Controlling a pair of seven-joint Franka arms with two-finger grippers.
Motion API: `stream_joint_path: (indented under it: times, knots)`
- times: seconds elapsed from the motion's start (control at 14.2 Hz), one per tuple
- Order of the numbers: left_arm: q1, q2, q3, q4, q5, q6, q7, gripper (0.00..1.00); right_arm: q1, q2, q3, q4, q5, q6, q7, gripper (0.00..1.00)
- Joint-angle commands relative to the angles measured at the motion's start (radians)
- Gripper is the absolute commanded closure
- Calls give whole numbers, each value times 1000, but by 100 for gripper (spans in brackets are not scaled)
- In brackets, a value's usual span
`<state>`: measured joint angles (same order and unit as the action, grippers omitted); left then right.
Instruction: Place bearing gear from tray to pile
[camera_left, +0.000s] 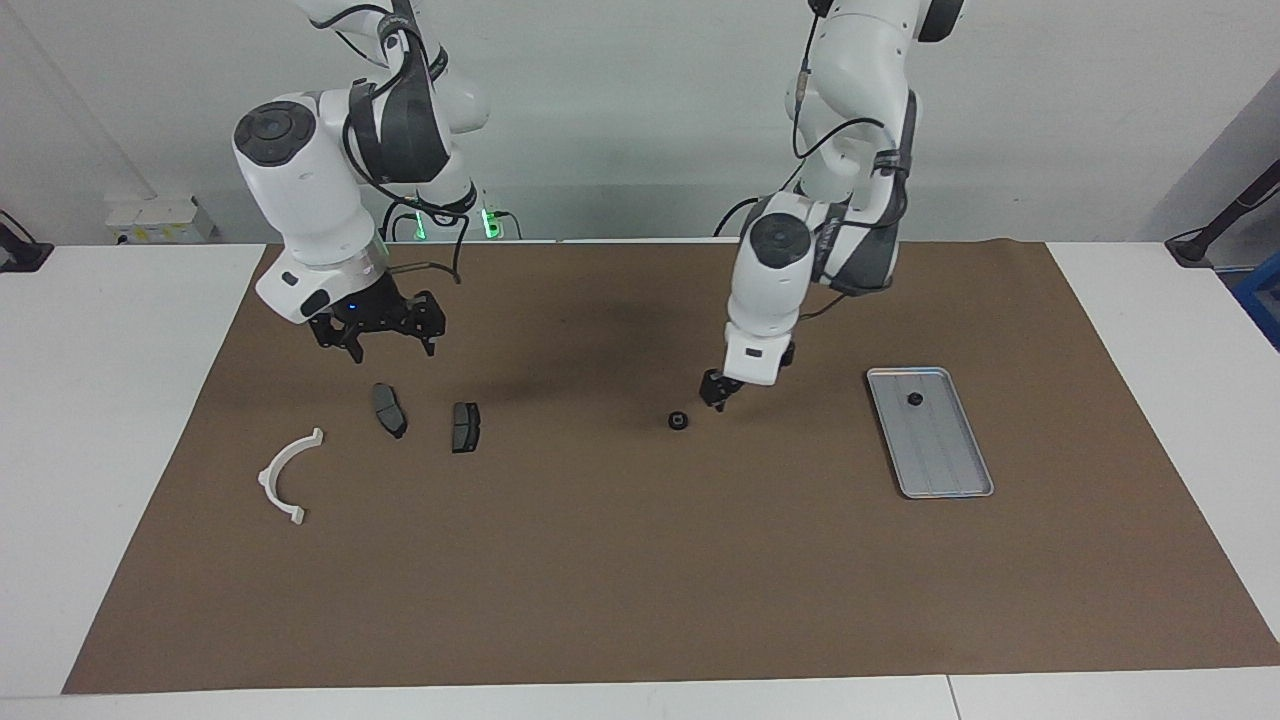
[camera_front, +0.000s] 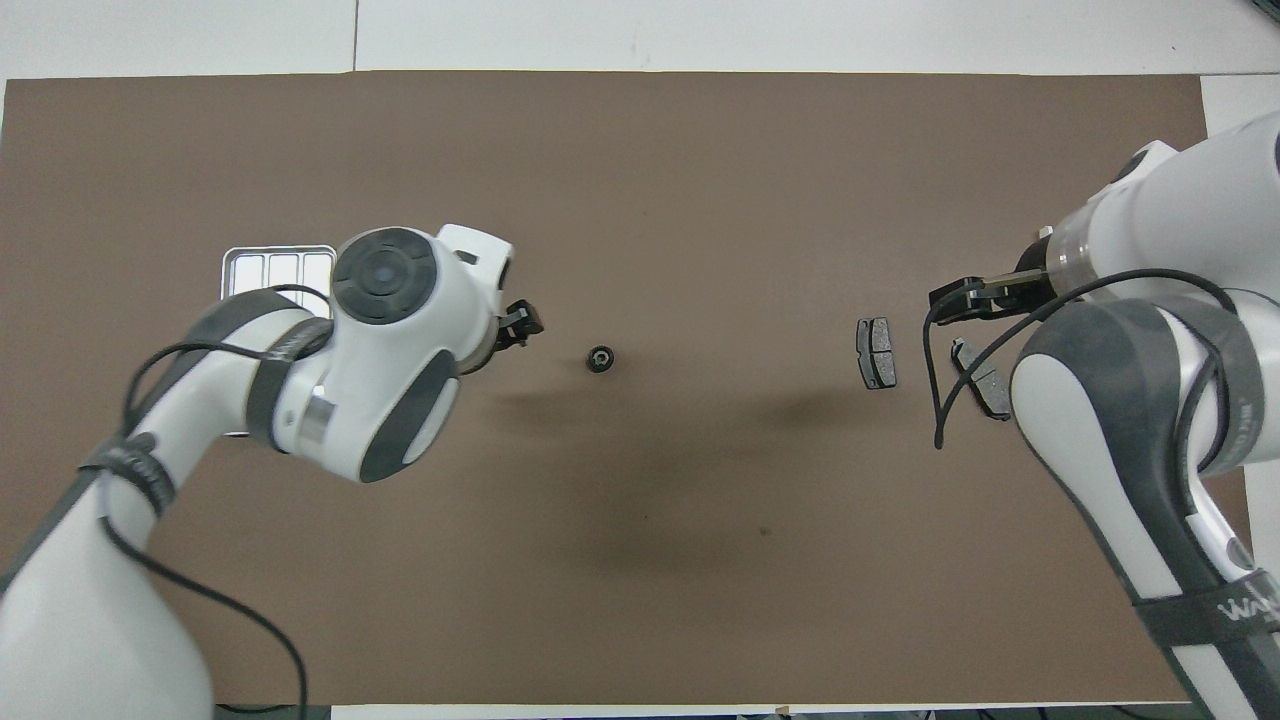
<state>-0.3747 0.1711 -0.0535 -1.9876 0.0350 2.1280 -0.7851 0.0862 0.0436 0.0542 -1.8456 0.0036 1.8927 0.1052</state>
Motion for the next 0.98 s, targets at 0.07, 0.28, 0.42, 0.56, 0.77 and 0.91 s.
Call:
stream_joint_path:
  times: [0.07,0.28,0.42,0.56,0.77,0.91]
  knots:
    - [256,-134,-9,-177,3,23,402,0,137,33,-2,-3,18,66,265,0]
    - [382,-124,-9,-177,3,62,628,12,249,93,-2,12,18,130,457,0]
    - [433,-84,-9,-177,3,120,714,30,314,169,-2,73,3,151,606,0]
    - [445,-29,-9,-174,3,188,734,34,374,263,-7,164,-7,149,694,0]
    - [445,13,-9,-178,3,210,735,38,420,355,-5,227,-53,163,781,0]
    - [444,19,-9,-183,3,217,730,38,454,458,-7,311,-76,158,862,0]
